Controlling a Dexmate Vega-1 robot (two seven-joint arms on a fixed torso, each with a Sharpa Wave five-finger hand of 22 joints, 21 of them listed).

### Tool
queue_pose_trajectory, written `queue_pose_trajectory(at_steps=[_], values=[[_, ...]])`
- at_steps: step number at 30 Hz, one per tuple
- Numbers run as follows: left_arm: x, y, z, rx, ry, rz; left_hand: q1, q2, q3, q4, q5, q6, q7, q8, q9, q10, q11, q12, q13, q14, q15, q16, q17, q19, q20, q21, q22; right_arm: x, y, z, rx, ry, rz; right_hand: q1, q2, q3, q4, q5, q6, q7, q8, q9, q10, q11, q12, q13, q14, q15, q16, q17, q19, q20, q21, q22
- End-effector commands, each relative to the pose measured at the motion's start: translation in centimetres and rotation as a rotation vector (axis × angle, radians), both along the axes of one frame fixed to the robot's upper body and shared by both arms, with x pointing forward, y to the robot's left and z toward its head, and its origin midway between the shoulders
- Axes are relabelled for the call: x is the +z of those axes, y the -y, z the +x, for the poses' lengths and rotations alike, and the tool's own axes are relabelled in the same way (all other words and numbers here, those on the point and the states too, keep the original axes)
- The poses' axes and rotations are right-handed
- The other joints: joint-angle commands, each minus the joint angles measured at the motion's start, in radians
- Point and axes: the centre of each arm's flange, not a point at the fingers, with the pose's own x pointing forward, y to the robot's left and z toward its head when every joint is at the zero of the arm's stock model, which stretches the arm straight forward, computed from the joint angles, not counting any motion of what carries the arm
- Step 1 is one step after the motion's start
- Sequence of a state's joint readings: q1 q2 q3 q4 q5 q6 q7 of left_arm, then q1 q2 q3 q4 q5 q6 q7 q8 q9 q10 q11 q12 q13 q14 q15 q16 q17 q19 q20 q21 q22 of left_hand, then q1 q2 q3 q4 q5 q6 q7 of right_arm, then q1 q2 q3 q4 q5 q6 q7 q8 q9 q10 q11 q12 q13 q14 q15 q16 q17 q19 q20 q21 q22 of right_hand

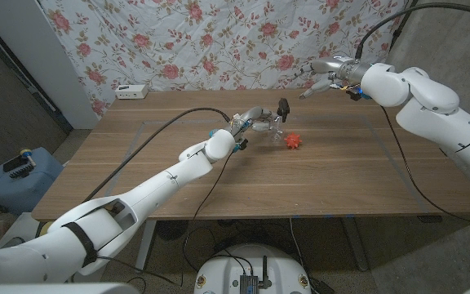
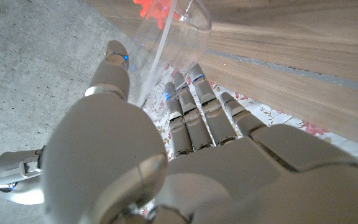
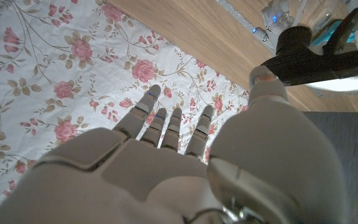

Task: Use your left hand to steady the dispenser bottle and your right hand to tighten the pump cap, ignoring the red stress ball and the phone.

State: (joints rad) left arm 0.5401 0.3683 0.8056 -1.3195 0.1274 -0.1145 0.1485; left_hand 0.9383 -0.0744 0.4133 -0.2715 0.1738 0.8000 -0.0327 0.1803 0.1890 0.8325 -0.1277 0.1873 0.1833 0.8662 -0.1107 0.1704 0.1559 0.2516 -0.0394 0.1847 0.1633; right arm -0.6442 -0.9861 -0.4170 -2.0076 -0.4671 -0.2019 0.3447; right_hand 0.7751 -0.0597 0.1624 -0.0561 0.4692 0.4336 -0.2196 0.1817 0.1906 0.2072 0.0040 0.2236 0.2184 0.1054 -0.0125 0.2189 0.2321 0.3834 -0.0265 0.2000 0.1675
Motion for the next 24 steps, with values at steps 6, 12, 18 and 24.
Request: queue_pose_trajectory(at_steps=[6, 12, 18, 24], values=[[-1.5, -0.7, -0.1, 0.008, 0.021, -0.127, -0.024, 0.066, 0.111, 0.108, 0.003, 0.037, -0.047, 0.000, 0.001, -0.002, -0.012, -0.002, 0.004, -0.017, -0.078, -0.004, 0.002, -0.005, -0.062, -0.003, 0.002, -2.2, 1.4, 1.5, 0.025, -0.034, 0.315, -0.046, 0.012, -0.011, 0.028, -0.021, -0.018, -0.001, 0.005, 0.002, 0.003, 0.019, 0.002, -0.001, 0.034, 0.002, 0.014, 0.001, 0.031, -0.001, 0.007, 0.003], [-2.4, -0.7, -0.1, 0.010, 0.022, -0.164, -0.026, 0.065, 0.109, 0.111, 0.003, 0.023, -0.045, -0.002, 0.001, -0.014, -0.005, -0.004, 0.005, -0.027, -0.076, -0.004, 0.002, -0.008, -0.055, -0.003, 0.003, -3.5, 2.0, 2.3, 0.077, -0.046, 0.436, -0.061, 0.022, -0.016, 0.036, -0.031, -0.030, 0.000, 0.001, 0.001, 0.007, 0.028, 0.001, -0.002, 0.038, 0.002, 0.016, 0.001, 0.037, -0.001, 0.006, 0.003], [-3.2, -0.6, -0.1, 0.009, 0.017, -0.168, -0.035, 0.063, 0.107, 0.116, 0.003, -0.002, -0.036, -0.006, 0.001, -0.038, 0.002, -0.007, 0.004, -0.045, -0.073, -0.006, 0.001, -0.008, -0.054, -0.001, 0.003, -4.7, 2.1, 2.8, 0.117, -0.037, 0.541, -0.077, 0.028, -0.022, 0.044, -0.042, -0.037, 0.000, 0.001, 0.001, 0.001, 0.033, -0.003, -0.004, 0.041, 0.004, 0.016, 0.000, 0.042, -0.003, 0.006, 0.003], [-4.1, -0.4, 0.0, 0.010, 0.006, -0.175, -0.040, 0.056, 0.103, 0.117, 0.002, -0.032, -0.036, -0.010, -0.001, -0.062, 0.004, -0.011, 0.003, -0.067, -0.070, -0.008, 0.000, -0.005, -0.057, 0.000, 0.003, -5.7, 2.1, 3.4, 0.141, -0.047, 0.615, -0.090, 0.036, -0.025, 0.051, -0.052, -0.046, 0.000, -0.001, 0.000, -0.004, 0.036, -0.007, -0.005, 0.040, 0.008, 0.015, 0.000, 0.044, -0.006, 0.004, 0.003]])
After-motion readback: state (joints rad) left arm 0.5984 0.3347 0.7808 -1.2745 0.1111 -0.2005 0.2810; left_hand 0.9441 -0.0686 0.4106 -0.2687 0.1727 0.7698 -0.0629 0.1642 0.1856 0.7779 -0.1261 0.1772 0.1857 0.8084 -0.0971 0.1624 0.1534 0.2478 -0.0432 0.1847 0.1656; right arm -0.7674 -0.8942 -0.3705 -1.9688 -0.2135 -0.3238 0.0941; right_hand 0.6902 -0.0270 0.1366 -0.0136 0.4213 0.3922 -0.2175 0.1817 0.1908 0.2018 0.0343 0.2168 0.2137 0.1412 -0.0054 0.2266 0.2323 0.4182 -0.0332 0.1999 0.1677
